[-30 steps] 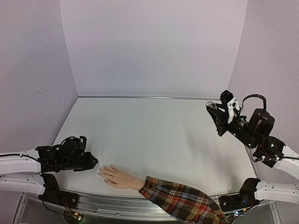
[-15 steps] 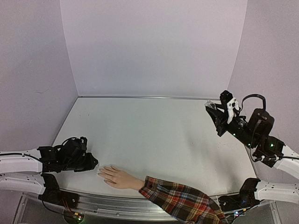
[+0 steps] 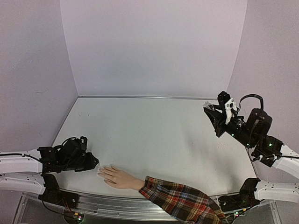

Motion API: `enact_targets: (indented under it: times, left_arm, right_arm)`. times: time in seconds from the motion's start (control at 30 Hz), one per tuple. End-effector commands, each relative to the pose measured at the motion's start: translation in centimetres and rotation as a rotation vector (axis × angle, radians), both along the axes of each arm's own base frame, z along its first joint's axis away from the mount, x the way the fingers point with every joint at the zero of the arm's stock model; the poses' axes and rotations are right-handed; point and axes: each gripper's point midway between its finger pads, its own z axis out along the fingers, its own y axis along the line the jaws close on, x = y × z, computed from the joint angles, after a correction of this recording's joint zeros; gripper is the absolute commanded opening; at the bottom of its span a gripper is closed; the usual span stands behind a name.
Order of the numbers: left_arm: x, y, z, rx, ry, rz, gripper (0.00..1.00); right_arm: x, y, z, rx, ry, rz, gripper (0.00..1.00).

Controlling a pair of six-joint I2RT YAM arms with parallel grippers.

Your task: Paint the nails

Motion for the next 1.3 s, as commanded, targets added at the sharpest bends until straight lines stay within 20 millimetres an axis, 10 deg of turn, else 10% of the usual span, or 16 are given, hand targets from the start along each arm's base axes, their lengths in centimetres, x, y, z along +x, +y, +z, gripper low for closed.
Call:
enact_targets:
  times: [0.0, 1.27]
  left_arm:
    - [0.4, 0.0, 0.1, -0.004, -0.025, 0.013, 0.00]
    - [0.2, 0.5, -1.1, 0.039, 0.016, 0.034, 0.00]
  right_arm:
    - [-0.1, -0.1, 1.2, 0.045, -0.030, 0.003, 0.00]
    - [-0.5, -0.6, 1.6, 0.071, -0.038, 0.004, 0.00]
